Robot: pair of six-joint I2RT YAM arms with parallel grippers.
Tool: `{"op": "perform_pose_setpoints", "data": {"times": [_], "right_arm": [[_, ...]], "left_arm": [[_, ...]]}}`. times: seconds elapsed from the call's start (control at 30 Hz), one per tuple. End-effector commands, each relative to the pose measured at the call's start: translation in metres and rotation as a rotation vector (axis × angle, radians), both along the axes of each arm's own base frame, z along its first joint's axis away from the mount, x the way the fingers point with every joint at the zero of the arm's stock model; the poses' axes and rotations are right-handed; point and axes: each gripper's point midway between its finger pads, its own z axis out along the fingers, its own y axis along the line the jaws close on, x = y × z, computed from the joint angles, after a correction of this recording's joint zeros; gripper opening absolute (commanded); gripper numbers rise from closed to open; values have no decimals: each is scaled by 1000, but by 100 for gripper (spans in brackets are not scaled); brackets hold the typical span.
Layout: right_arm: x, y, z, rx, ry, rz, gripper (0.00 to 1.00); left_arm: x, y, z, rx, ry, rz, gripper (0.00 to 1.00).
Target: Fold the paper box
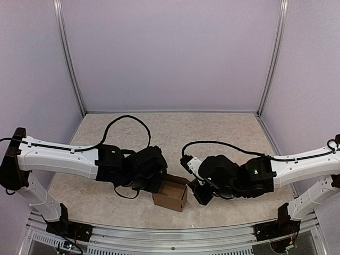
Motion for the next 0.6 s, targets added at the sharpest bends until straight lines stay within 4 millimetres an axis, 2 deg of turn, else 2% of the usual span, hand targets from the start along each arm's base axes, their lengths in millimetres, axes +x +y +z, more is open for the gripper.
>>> {"op": "perform_pose_setpoints", "data": {"times": [0.0,0.57], "right_arm": [[-7,24,18,140,68,-16,0],[2,35,25,334,207,-219,0]], "left_arm": [[-2,-8,-1,14,-11,9,0],[-14,-21,-5,-13,-25,23,0]]}}
